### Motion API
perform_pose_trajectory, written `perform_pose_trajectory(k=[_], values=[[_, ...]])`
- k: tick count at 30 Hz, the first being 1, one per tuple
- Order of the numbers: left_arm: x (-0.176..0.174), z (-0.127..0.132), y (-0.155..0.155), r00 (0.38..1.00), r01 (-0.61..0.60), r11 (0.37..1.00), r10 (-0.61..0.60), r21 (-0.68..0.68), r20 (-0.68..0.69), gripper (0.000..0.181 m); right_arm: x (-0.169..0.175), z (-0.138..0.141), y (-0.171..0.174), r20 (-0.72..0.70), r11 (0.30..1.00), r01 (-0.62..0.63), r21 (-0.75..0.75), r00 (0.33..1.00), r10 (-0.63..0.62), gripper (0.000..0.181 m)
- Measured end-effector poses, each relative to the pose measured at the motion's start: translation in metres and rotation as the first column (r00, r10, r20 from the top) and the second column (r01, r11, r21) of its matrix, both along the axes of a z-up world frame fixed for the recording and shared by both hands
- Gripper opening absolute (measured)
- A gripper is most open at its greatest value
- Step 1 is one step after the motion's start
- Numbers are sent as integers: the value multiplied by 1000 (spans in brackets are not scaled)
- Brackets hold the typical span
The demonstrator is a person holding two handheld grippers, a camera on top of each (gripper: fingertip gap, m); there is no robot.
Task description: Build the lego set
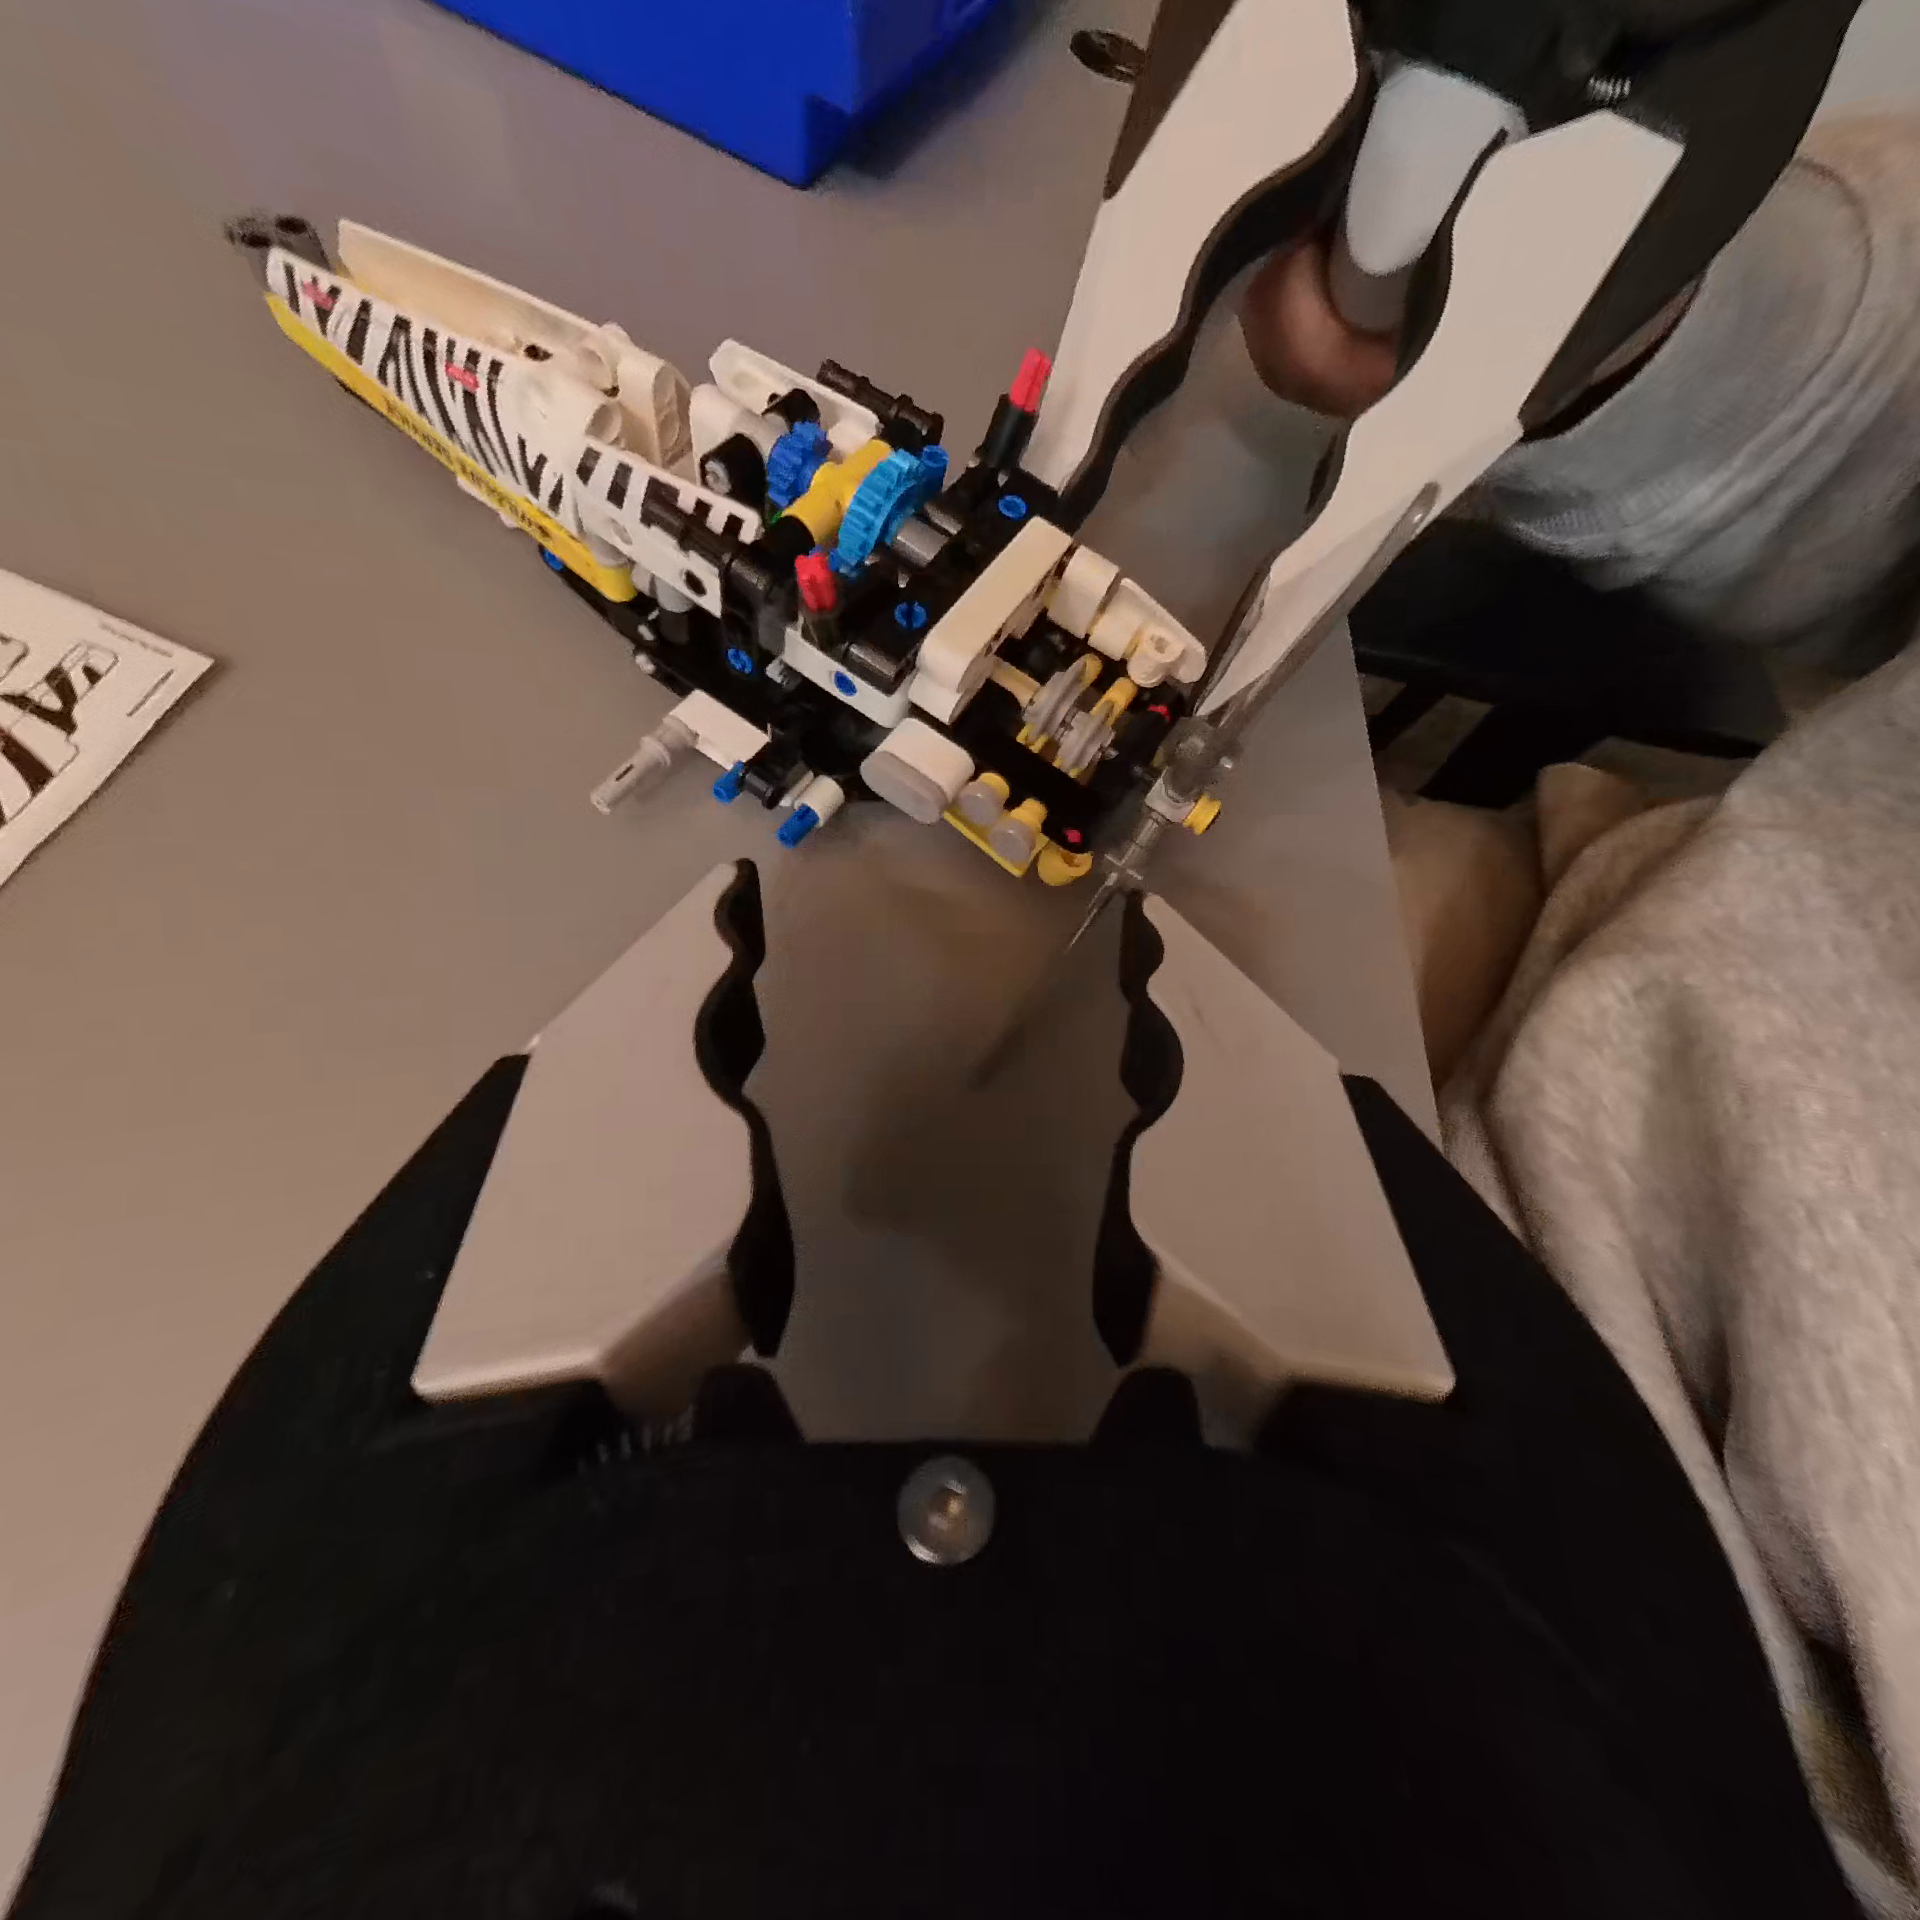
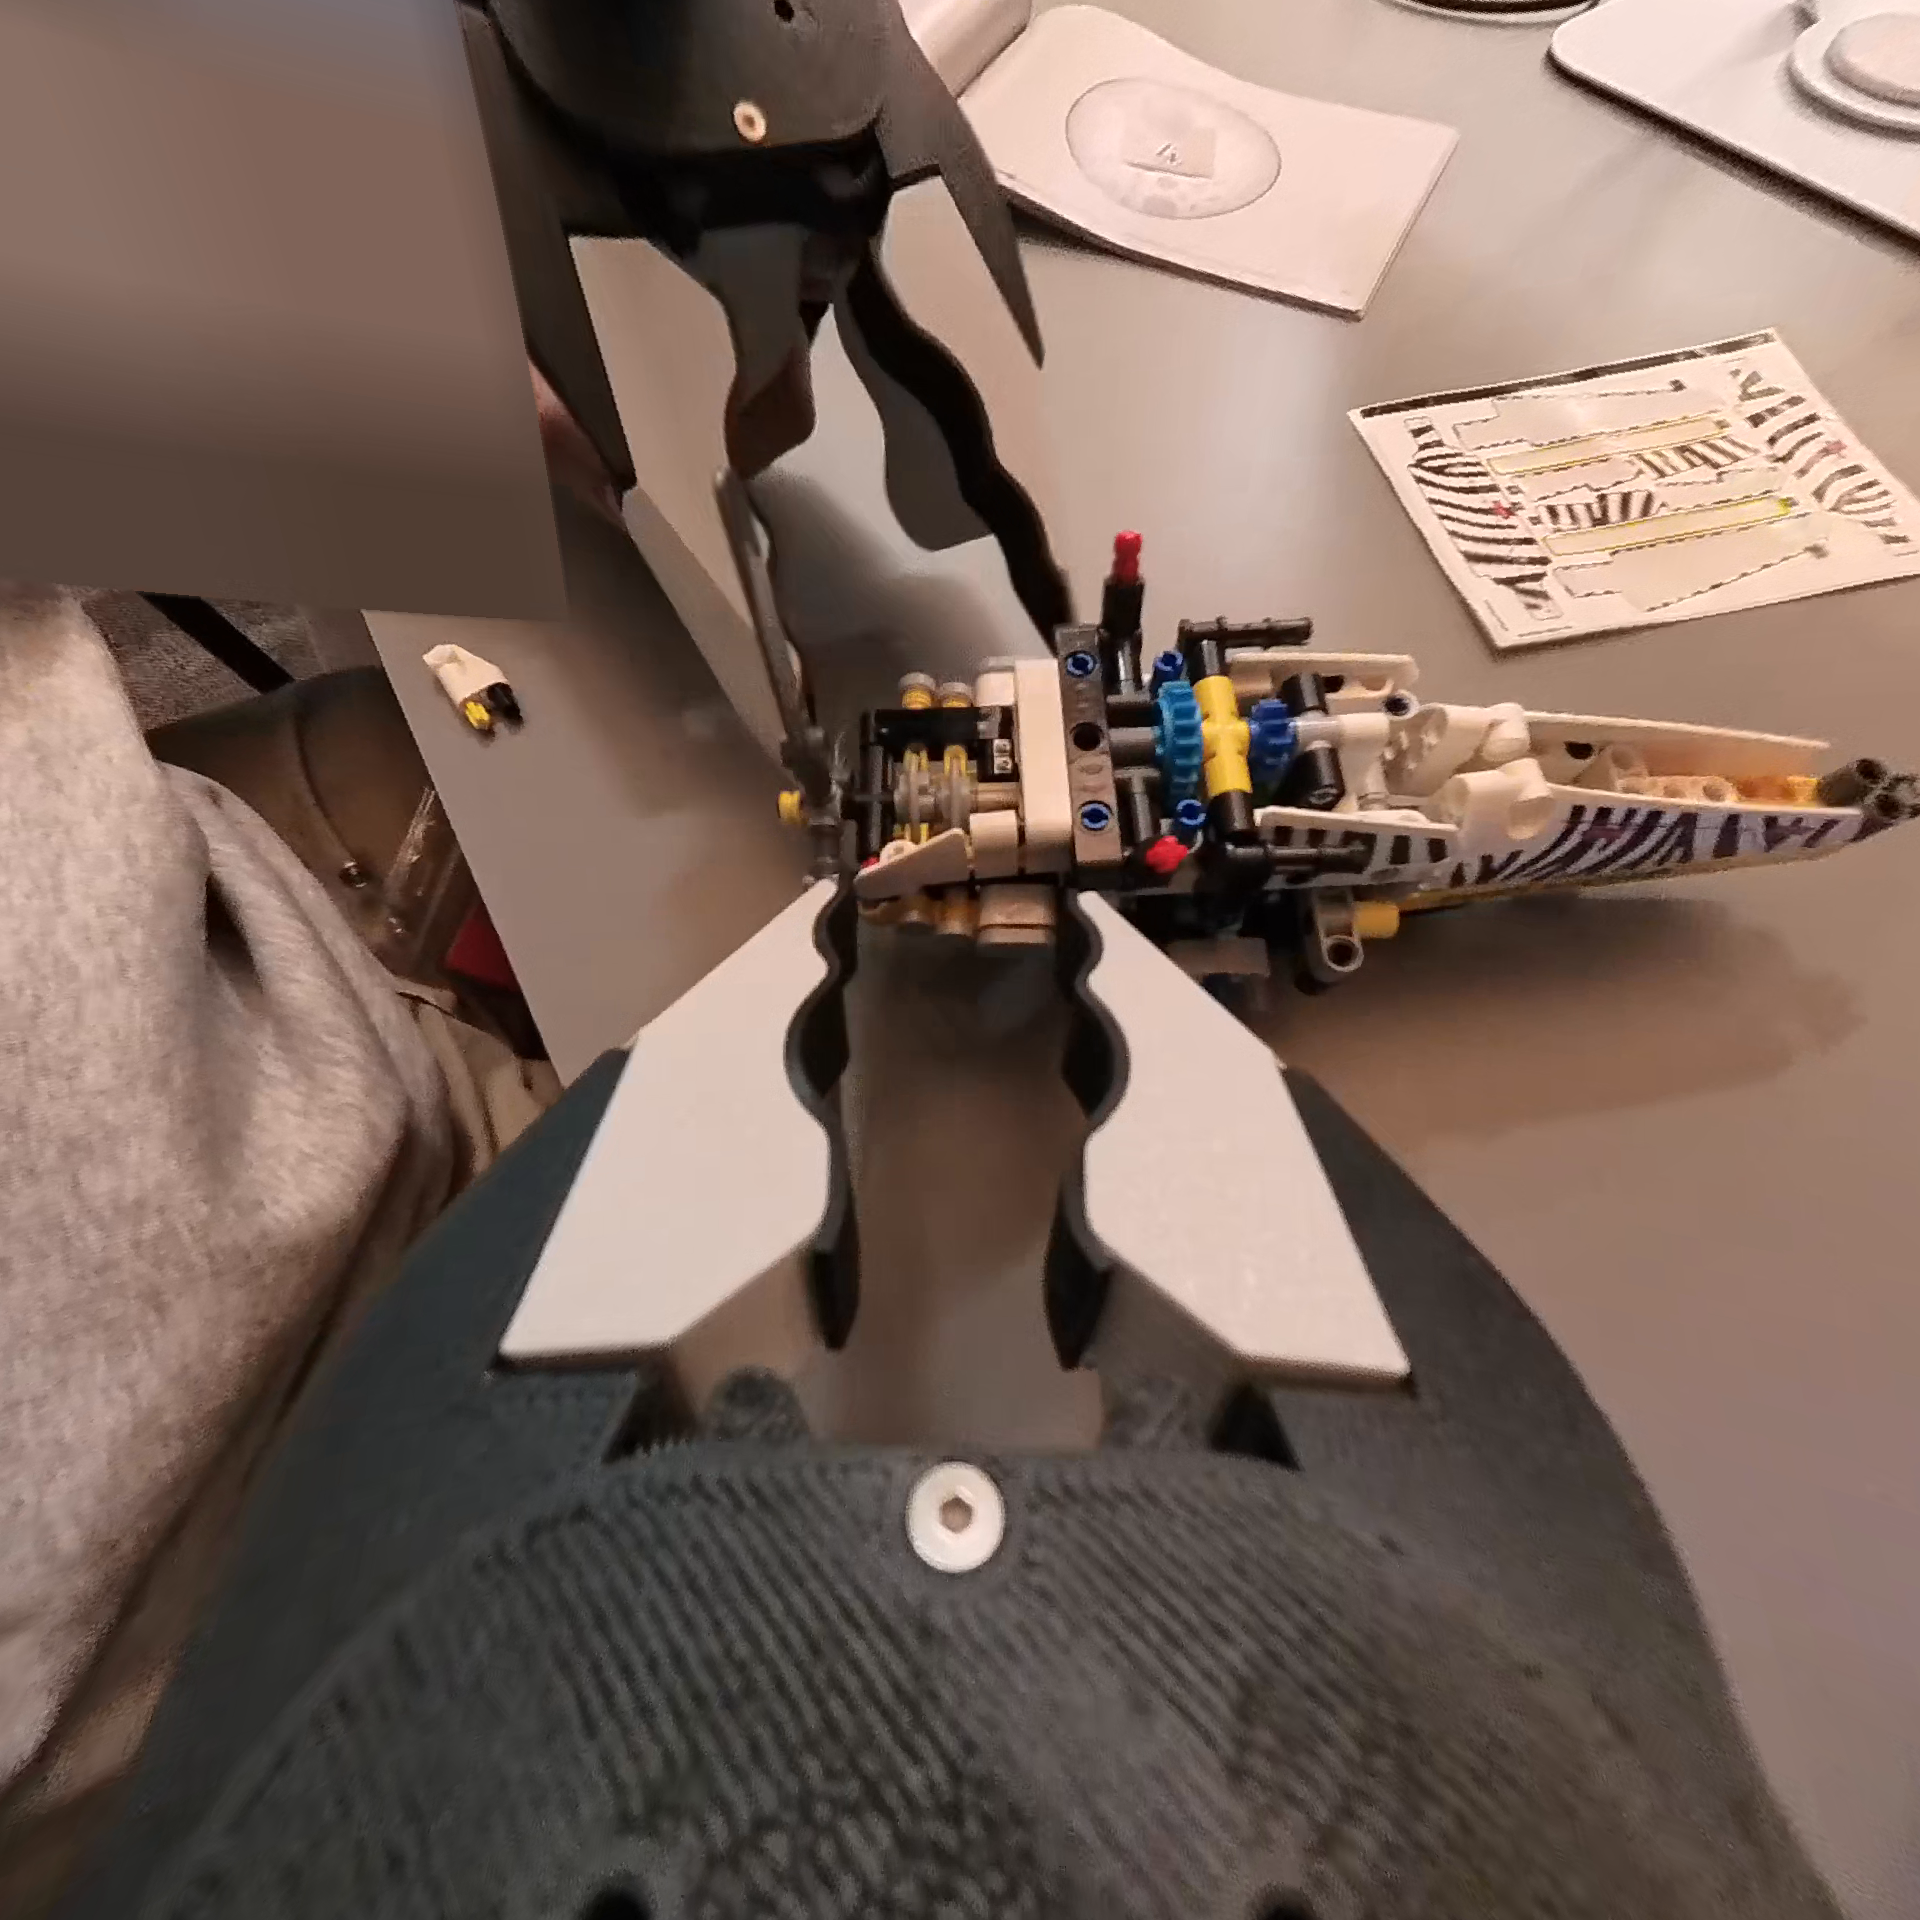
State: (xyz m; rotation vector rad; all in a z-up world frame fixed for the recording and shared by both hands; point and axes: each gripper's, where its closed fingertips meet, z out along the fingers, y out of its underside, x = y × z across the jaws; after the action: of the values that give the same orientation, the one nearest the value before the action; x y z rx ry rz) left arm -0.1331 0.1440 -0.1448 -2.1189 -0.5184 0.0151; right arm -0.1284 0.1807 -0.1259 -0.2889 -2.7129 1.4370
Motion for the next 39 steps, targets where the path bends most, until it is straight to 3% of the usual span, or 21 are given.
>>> perform_pose_trajectory(k=[4, 7, 11, 13, 19, 39], values=[[15, 11, 1, 991, 134, 989, -135, 57, 14, 65, 2, -3, 2, -21, 999, -28, 34, 999, 29, 37], [19, 27, 2, 984, 167, 972, -176, 167, 39, 65, 4, -4, 3, -32, 998, -46, 45, 998, 48, 37], [21, 13, 11, 976, 203, 971, -211, 124, 52, 64, 12, -5, 5, -53, 990, -132, 46, 990, 134, 37], [26, 12, 15, 967, 235, 964, -244, 123, 67, 53, 14, -5, 5, -61, 988, -150, 41, 986, 152, 37], [25, 5, 20, 975, 223, 974, -223, 40, -13, 46, 14, -5, 7, -53, 987, -162, 17, 985, 163, 37], [21, 6, 22, 984, 179, 983, -178, 40, -18, 41, 10, -5, 6, -59, 994, -104, -36, 993, 102, 38]])
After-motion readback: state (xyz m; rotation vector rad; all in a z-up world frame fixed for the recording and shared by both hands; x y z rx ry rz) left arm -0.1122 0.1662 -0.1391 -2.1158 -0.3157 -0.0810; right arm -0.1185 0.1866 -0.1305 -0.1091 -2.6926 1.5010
